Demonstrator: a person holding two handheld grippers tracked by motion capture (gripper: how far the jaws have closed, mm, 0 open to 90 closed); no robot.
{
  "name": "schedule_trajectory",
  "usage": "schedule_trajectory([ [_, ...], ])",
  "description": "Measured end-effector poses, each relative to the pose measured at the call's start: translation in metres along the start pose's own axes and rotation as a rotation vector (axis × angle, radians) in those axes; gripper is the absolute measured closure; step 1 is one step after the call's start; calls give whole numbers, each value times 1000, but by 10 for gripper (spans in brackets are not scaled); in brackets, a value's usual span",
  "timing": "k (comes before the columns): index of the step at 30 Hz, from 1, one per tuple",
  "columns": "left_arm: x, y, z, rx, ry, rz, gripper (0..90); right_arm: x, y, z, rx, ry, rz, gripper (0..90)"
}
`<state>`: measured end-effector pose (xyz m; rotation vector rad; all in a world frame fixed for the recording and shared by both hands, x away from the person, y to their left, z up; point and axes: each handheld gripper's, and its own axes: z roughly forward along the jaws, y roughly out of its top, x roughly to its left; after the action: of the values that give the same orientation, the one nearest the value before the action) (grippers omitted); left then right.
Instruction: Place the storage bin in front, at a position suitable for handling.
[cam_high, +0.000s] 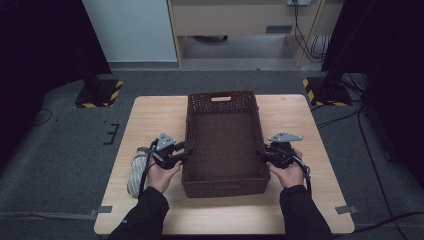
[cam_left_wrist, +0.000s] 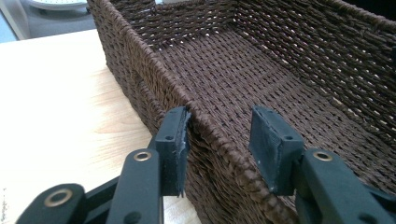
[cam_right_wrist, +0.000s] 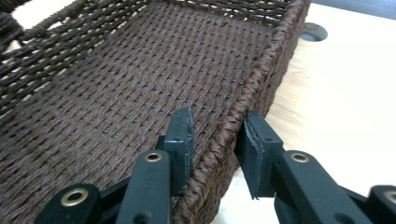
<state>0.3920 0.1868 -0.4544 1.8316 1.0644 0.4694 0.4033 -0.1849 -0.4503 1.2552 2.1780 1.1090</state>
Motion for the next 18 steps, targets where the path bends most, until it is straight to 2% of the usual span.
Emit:
schedule_trajectory([
  [4, -2, -6, -10, 1, -17, 4, 575, 8, -3, -7, 28, 11, -20, 657],
  [7, -5, -11, -18, 4, -30, 3, 570, 13, -10, -15, 18, 36, -16, 653],
  [14, -11, -16, -28, 9, -44, 13, 568, 22, -20, -27, 19, 49, -19, 639],
  [16, -11, -16, -29, 5, -45, 12, 557, 22, -21, -27, 14, 43, -17, 631],
  [18, -12, -15, -31, -7, -56, 9, 507, 23, -20, -27, 16, 34, -26, 615],
])
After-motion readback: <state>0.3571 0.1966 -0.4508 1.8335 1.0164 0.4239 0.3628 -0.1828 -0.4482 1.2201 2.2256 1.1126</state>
